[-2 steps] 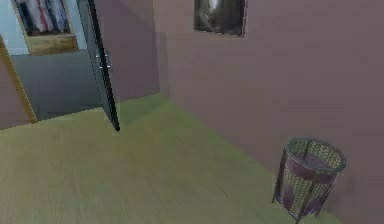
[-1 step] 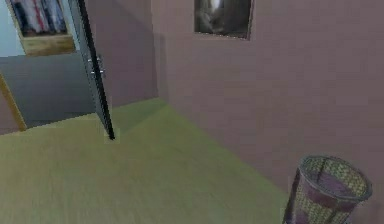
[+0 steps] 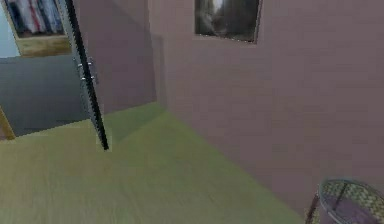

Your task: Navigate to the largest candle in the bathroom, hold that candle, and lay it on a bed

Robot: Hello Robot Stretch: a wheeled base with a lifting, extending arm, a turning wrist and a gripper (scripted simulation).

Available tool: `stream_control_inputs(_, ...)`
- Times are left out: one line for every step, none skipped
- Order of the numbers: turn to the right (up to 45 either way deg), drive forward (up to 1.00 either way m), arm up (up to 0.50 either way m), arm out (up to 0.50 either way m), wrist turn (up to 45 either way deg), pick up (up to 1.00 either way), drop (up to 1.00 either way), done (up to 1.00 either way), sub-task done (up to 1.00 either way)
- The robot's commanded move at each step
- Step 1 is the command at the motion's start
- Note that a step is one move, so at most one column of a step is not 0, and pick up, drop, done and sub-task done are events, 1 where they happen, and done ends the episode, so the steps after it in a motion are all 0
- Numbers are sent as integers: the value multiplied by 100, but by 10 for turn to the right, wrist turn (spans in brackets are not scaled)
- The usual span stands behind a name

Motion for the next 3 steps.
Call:
stream_control_inputs(-450,0,0,0,0,0,0,0,0)
stream_control_inputs(-450,0,0,0,0,0,0,0,0)
stream_control_inputs(-390,0,0,0,0,0,0,0,0)
